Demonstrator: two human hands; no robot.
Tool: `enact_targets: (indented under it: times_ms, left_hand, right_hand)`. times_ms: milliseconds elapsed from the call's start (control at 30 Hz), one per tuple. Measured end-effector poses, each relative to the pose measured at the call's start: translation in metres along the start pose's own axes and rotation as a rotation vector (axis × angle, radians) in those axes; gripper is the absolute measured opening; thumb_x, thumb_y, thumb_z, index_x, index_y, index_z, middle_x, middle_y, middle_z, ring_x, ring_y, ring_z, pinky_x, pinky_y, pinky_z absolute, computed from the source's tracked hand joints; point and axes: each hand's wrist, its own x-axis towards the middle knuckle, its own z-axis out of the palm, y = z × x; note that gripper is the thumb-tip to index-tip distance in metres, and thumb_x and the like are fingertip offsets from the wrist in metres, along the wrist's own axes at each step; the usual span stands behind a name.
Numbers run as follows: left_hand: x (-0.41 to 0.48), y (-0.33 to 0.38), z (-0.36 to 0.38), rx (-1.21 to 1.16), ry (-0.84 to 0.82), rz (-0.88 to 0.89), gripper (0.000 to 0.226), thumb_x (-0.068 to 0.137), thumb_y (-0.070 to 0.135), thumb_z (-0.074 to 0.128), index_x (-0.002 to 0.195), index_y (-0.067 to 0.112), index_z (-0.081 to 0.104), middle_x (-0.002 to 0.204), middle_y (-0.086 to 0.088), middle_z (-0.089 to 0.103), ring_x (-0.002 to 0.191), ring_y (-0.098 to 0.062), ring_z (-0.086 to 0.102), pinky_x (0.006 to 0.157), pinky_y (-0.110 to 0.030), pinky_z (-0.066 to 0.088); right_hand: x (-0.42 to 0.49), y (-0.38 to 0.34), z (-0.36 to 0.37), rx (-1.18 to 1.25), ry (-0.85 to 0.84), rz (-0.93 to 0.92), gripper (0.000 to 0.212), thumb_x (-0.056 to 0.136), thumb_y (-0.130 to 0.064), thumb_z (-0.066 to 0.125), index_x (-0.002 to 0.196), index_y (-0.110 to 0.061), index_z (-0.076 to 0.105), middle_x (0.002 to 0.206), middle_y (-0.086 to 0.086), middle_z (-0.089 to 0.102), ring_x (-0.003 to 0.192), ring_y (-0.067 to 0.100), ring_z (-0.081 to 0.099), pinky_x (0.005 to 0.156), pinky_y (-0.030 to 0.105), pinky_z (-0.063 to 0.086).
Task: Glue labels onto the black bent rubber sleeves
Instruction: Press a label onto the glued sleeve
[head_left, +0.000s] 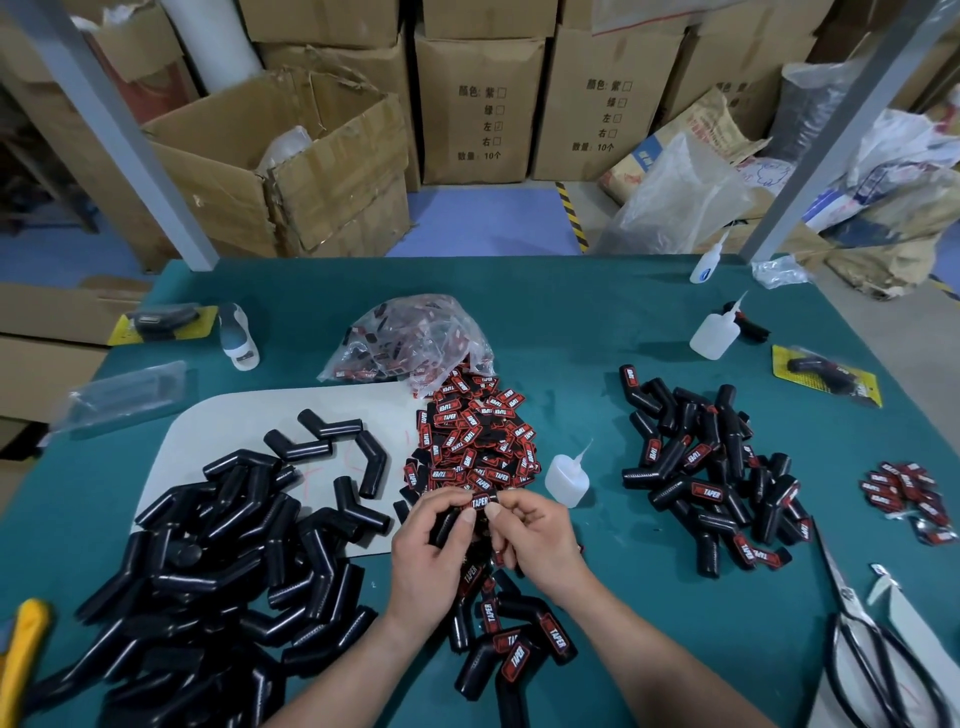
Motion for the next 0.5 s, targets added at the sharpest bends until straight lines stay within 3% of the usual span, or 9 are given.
enact_targets:
  times_ms: [133, 267, 367, 500]
  left_hand:
    - [-0.0019, -0.0002, -0.0014, 0.008, -0.027, 0.032, 0.02, 0.095, 0.029, 0.061, 0.11, 0.039, 0.07, 0.115, 0.012, 0.071, 0.115, -0.018, 0.066, 0.1, -0.023, 0.049]
    - [-0.0026, 0.0016, -0.0002, 0.017, -0.028, 0.026, 0.019, 0.095, 0.029, 0.061, 0.109, 0.037, 0.07, 0.115, 0.014, 0.071, 0.114, -0.015, 0.067, 0.099, -0.021, 0.048]
    - [-0.0028, 0.0035, -0.0014, 0.018, -0.006, 0.057, 0.016, 0.095, 0.026, 0.061, 0.105, 0.032, 0.072, 0.114, 0.015, 0.071, 0.112, -0.014, 0.067, 0.098, -0.021, 0.05]
    - [-0.0017, 0.0062, -0.0012, 0.023, 0.021, 0.061, 0.016, 0.093, 0.026, 0.061, 0.106, 0.026, 0.071, 0.113, 0.014, 0.071, 0.111, -0.012, 0.067, 0.098, -0.018, 0.048]
  right_hand:
    - [-0.0005, -0.0006, -0.0007, -0.035, -0.047, 0.009, 0.027, 0.088, -0.036, 0.069, 0.074, -0.013, 0.068, 0.049, 0.005, 0.058, 0.035, 0.012, 0.042, 0.04, 0.019, 0.035]
    - [-0.0015, 0.0018, -0.0012, 0.001, -0.026, -0.005, 0.035, 0.087, -0.035, 0.07, 0.07, -0.005, 0.065, 0.043, 0.002, 0.052, 0.036, 0.011, 0.04, 0.041, 0.019, 0.036]
    - [-0.0018, -0.0004, -0.0004, 0.007, -0.039, -0.008, 0.031, 0.09, -0.033, 0.068, 0.073, -0.008, 0.067, 0.046, 0.003, 0.054, 0.036, 0.013, 0.041, 0.041, 0.02, 0.036]
    - [-0.0005, 0.0005, -0.0008, 0.031, 0.029, 0.006, 0.012, 0.095, -0.015, 0.066, 0.085, -0.011, 0.071, 0.052, 0.005, 0.059, 0.035, 0.012, 0.045, 0.038, 0.019, 0.037]
